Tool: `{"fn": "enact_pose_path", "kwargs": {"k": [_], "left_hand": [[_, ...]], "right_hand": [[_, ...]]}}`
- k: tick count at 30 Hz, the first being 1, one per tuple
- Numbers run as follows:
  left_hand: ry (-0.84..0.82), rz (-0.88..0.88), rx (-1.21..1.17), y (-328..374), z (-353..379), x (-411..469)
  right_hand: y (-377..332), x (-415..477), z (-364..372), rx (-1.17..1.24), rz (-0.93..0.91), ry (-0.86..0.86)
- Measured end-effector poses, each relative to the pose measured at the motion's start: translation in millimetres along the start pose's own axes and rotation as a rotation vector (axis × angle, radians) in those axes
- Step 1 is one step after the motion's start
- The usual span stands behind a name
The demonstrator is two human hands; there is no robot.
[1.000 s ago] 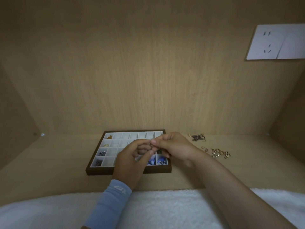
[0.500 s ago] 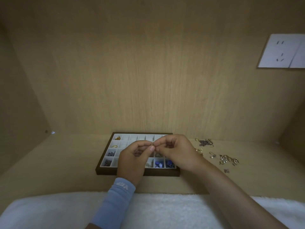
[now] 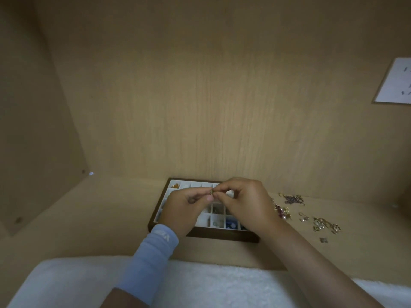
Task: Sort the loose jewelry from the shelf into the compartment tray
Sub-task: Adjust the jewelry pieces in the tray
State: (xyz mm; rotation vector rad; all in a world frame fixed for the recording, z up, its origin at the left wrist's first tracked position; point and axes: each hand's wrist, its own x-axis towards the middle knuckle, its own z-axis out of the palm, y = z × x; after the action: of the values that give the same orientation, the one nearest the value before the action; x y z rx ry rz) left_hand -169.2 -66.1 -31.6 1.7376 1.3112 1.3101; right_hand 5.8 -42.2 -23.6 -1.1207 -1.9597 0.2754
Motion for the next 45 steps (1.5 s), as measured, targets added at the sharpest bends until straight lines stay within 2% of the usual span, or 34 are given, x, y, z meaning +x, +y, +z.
{"fn": "enact_pose_path", "kwargs": {"k": [3,6,8,12,19,24,35,39,45], "left_hand": [[-0.03,-0.051,0.209,-13,-29,4],[0.029,-0.082,0.65,-38,-58,-2],[-0.008,-0.123,0.742,-50,-66,-4],[-0.045,-0.108,0.631,-59,-61,5],[0.045,-0.139,0.571,-68,-56,27],[0.06,-0.184,0.48,-73,-55,32],[0.091,-0.156,0.464,-82,-56,30],[0.094,-0.157,0.49,-82,-56,31],[0.119,-0.107,0.606,-78,-58,30]], "right_hand": [[-10,12,6,-0.062,0.0,-0.123],[-21,23,15,-0.145,0.001,-0.321],[-25,28,24,-0.203,-0.003,-0.444],[-30,32,46,-0.246,-0.01,-0.544],[-19,56,55,-0.32,0.106,-0.444],[-10,82,67,-0.37,0.101,-0.408],[-4,116,108,-0.675,0.048,-0.546],[-3,118,109,-0.637,0.046,-0.56],[-4,107,71,-0.399,0.113,-0.493]]}}
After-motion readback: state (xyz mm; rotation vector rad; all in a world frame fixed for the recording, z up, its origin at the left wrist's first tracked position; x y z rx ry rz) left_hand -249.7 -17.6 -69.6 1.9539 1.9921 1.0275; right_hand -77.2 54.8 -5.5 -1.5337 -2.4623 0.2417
